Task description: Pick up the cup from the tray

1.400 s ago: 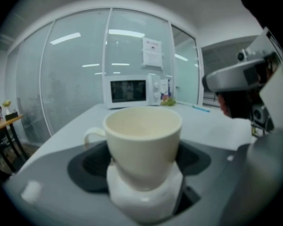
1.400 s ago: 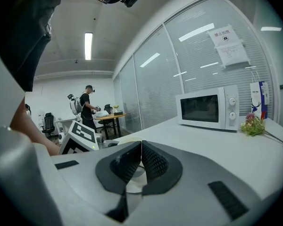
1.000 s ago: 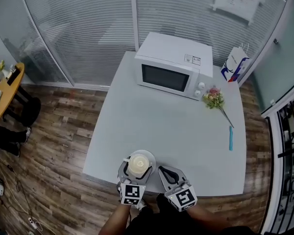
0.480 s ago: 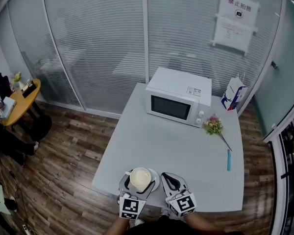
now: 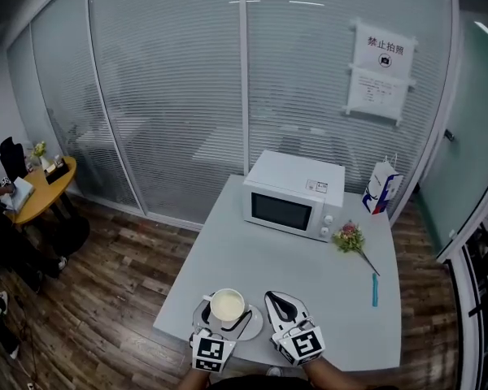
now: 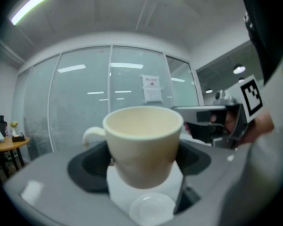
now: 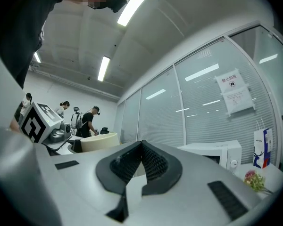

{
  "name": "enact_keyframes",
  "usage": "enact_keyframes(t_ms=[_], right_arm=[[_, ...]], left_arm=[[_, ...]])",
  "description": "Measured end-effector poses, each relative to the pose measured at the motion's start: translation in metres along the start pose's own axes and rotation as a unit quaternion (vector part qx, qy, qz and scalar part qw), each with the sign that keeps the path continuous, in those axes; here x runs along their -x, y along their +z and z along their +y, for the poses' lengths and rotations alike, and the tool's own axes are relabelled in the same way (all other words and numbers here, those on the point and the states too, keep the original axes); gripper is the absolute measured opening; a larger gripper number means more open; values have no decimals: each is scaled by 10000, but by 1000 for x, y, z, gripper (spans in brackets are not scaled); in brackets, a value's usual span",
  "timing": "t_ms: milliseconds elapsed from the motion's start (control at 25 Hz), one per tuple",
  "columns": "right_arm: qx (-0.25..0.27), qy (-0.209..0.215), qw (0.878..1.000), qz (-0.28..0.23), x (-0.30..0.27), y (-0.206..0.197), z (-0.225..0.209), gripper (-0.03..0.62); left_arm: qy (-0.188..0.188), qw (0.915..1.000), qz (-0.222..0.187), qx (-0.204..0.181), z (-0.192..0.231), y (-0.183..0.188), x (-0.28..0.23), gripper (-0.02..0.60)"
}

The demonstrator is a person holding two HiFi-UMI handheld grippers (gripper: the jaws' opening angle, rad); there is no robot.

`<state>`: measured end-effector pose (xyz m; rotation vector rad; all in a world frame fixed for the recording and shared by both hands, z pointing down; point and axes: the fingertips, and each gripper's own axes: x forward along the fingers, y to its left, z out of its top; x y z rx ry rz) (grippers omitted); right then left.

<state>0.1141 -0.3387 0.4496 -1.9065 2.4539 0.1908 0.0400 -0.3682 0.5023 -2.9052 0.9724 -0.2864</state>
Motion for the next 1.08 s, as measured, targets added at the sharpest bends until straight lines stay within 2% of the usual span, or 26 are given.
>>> enact_keyframes(t_ms=[320, 440, 720, 1080], right_arm=[[197, -129, 9997, -104, -3, 25, -3, 5], [231, -60, 9996, -179, -3, 31, -3, 5], [269, -115, 9995, -78, 1, 30, -6, 5], [132, 45, 9999, 83, -6, 19, -12, 5]], left_arm=[[40, 9999, -23, 121, 2, 4, 0, 423], [65, 9997, 15, 235, 0, 0, 0, 423], [95, 9992, 81, 379, -3, -9, 0, 423], [16, 9988, 181, 446, -5, -12, -14, 423]])
